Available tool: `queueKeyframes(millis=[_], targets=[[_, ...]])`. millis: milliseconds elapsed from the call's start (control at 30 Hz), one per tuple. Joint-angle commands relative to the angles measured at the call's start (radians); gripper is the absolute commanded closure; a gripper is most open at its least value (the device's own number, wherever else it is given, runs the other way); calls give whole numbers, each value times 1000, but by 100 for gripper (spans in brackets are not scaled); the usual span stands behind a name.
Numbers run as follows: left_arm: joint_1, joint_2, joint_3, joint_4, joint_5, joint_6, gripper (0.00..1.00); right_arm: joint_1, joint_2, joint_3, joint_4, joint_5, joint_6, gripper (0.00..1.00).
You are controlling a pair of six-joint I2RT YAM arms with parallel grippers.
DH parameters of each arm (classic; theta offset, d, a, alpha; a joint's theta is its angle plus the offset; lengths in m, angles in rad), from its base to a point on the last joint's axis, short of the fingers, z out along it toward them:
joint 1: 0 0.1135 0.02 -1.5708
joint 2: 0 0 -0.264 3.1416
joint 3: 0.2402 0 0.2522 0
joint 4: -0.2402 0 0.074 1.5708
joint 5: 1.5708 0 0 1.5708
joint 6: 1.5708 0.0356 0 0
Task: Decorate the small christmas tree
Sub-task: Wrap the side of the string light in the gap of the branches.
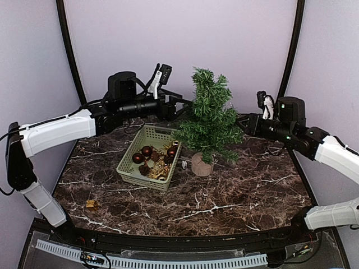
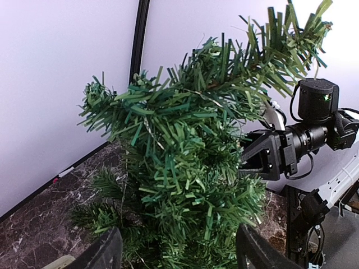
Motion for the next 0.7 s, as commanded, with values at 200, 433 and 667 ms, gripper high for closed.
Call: queueKeyframes(millis=[200,433,667], targets=[[-1,-66,-35,3,-26,12,28,3,-143,-14,-101,115,1,24],[0,-135,-104,-1,-136,-52,24,0,-242,-39,-41,118,15,9],[14,-279,-256,-61,-269,-195,20,2,-337,-125,2,147,39,7]])
